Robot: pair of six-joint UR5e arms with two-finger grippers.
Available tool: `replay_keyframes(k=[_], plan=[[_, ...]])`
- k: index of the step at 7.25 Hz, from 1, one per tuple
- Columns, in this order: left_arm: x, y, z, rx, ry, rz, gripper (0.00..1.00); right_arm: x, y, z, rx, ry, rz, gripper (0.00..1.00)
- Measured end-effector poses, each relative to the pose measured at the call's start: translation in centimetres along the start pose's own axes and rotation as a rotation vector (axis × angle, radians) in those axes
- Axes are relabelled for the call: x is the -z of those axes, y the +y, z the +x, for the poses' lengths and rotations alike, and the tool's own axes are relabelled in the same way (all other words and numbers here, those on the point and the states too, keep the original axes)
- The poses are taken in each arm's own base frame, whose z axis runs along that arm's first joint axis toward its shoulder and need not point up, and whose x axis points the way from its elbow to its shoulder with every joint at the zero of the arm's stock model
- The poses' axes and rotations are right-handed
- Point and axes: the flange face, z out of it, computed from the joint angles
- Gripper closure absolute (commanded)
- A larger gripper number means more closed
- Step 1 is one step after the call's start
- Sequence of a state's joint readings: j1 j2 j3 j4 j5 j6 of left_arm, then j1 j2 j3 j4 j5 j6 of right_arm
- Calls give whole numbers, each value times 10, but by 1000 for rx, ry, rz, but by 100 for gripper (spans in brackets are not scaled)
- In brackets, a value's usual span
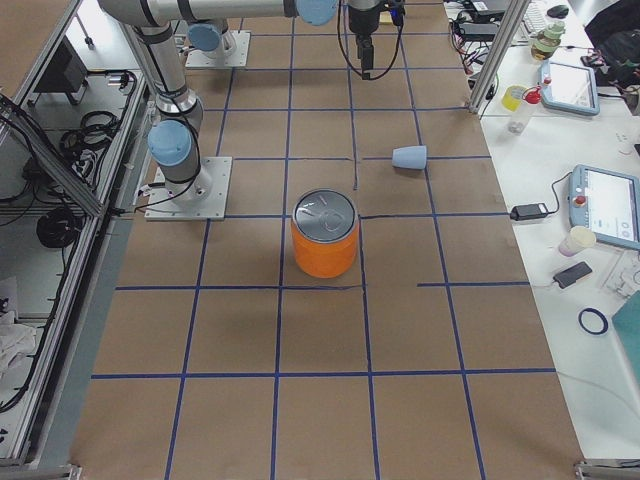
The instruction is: Flip cup
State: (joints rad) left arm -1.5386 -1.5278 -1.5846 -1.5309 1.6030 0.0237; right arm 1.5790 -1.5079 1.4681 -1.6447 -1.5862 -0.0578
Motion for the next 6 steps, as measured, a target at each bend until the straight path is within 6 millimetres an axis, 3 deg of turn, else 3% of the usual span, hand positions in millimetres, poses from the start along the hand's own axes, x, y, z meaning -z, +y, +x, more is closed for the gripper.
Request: replay_keyframes(k=[3, 5, 6], plan=[[0, 0, 0, 0, 0, 0, 0, -10, -14, 5, -13, -10, 24, 0], [0, 0, 0, -1, 0, 0, 0, -52, -54, 17, -27, -7, 76, 0], [0, 0, 0, 0, 0, 0, 0, -89, -78, 25, -36, -5, 82, 0]])
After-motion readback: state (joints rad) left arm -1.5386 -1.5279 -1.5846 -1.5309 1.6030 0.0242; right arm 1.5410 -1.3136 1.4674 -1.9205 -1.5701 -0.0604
